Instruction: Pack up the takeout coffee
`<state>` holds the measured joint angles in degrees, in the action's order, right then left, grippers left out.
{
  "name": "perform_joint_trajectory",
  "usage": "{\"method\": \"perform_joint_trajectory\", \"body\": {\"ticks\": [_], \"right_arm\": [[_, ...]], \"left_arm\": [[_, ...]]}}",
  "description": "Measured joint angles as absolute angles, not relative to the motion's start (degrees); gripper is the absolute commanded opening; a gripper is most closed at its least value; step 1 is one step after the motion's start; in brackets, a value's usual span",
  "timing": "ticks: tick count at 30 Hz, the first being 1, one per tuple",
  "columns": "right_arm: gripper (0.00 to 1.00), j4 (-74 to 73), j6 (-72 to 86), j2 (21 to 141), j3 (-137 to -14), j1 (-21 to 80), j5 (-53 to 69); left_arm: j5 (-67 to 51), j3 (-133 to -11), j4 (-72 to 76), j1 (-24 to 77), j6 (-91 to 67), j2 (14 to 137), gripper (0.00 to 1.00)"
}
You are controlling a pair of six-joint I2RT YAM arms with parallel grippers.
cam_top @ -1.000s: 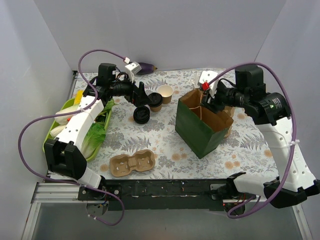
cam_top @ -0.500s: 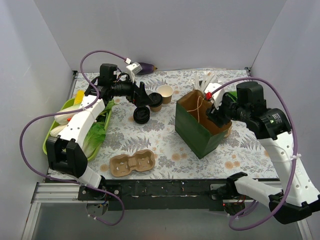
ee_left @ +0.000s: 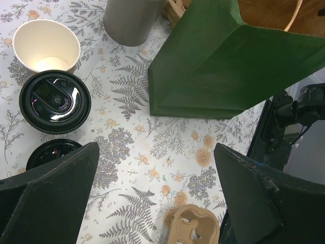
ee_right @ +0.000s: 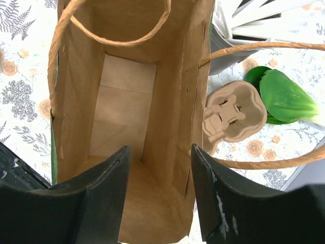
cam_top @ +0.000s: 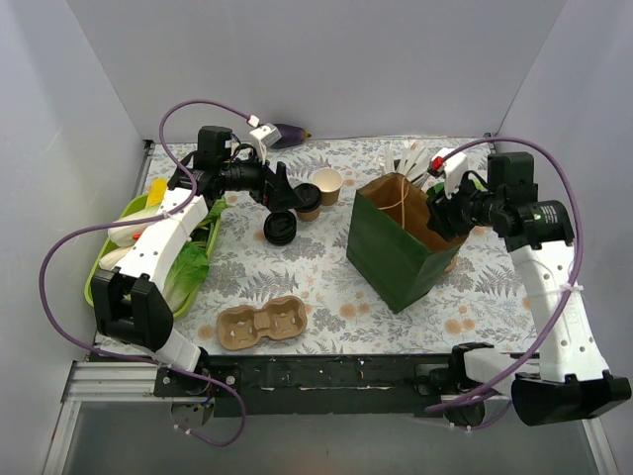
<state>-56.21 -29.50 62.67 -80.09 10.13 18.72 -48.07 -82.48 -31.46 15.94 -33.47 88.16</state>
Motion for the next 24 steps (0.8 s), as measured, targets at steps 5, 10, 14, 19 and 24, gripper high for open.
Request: {"method": "perform_joint_trajectory", "body": {"ticks": [5,10,14,19,24], "right_arm": [[0.53,-60.0,-31.7,67.1,-86.4,7.5,22.3],[0.53,-64.2,-34.5,65.3,-90.5,7.5,24.2],[0.53,-65.7,-34.2,59.6,-87.8,7.5,22.7],[0.55,-64.2,-32.0,57.1,-82.6,7.5,21.4],[0.59,-59.4,-30.4,59.5,-78.0,7.5,22.5]], "left_arm": [[-48.0,-82.5,-32.9,15.9,-32.0,88.2,0.98],[-48.0,-82.3,-42.1,15.9,-20.2,87.9,0.98],[-46.6,-78.0,-52.6,15.9,-4.1,85.3,0.98],[-43.0,-70.9,-61.8,15.9,9.3,80.1,0.98],[-40.1,-68.7,-63.0,16.3,12.4,78.5,0.98]]}}
